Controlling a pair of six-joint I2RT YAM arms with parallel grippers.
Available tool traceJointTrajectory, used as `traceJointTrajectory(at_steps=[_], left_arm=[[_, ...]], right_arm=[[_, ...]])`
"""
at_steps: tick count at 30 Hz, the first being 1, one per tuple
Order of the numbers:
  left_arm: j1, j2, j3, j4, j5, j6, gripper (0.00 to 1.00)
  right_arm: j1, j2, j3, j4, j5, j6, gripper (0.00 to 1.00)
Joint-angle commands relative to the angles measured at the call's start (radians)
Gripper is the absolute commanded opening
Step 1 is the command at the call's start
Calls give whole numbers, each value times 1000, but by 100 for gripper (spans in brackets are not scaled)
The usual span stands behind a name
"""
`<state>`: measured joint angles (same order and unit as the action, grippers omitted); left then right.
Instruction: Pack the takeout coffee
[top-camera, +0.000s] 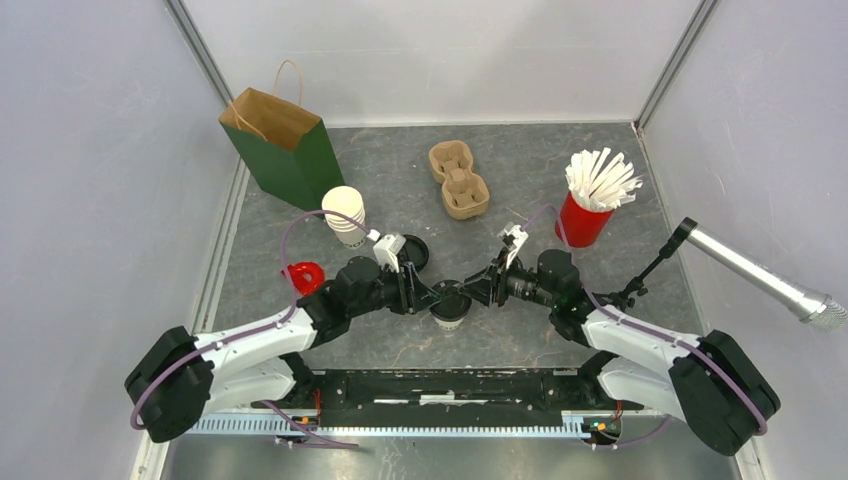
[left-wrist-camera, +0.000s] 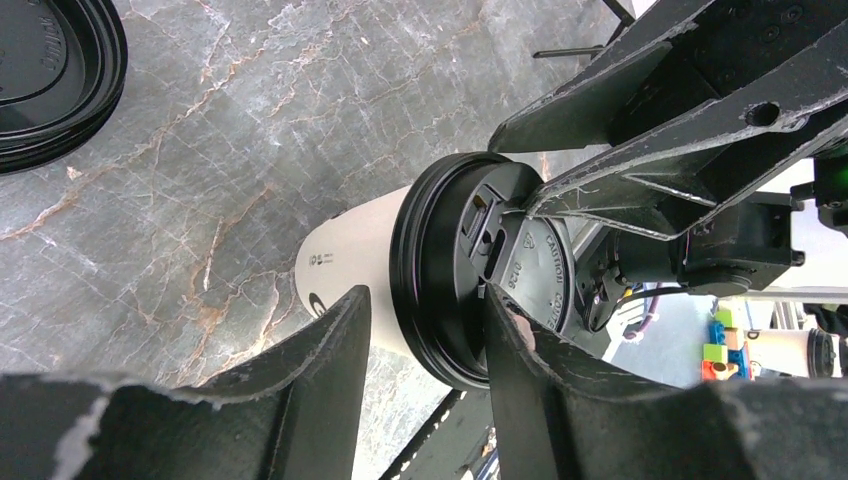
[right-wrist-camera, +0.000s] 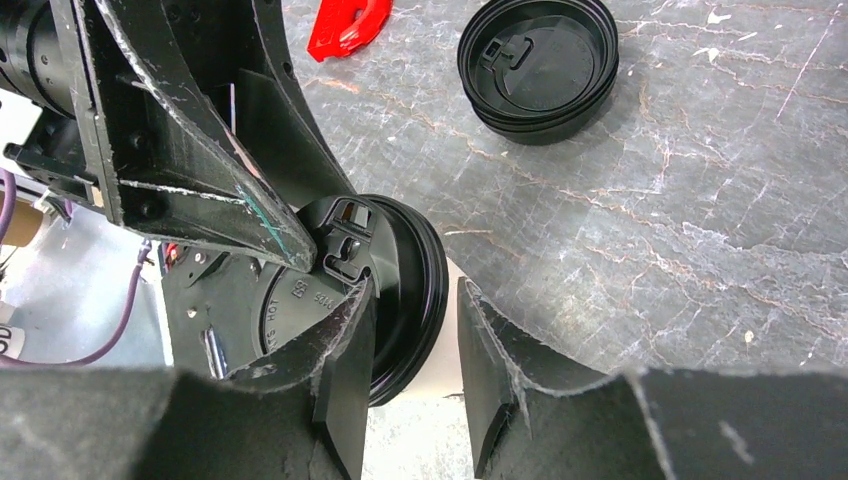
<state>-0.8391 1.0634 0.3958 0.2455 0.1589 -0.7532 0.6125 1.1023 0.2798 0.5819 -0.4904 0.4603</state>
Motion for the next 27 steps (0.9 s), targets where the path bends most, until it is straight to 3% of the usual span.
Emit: traceJointTrajectory(at_steps=[1, 3, 7, 9, 14, 16, 18, 23, 27], left_arm=[[-7, -19, -30, -127, 32, 87, 53], [-6, -25, -20, -116, 60, 76, 55], [-6, -43, 17, -89, 96, 43, 61], [-6, -64, 54, -114, 86, 44, 66], [-6, -142, 173, -237, 10, 89, 74], [-6, -183, 209, -308, -23, 108, 76], [-6, -233, 232, -361, -62, 127, 99], [-6, -372, 317, -588, -204, 216, 100], [-6, -484, 366, -768, -316, 273, 100]], right_arm=[[-10, -42, 36, -241, 38, -38, 43], [-10, -56, 94, -295, 45, -65, 47], [-10, -81, 205, -442, 48, -160, 67], [-9, -109, 231, -494, 72, -205, 80], [30, -145, 309, -634, 146, -294, 97], [90, -150, 340, -671, 229, -320, 98], [181, -140, 371, -709, 318, -341, 98], [300, -101, 425, -745, 452, -340, 98], [343, -66, 441, -726, 473, -331, 98]])
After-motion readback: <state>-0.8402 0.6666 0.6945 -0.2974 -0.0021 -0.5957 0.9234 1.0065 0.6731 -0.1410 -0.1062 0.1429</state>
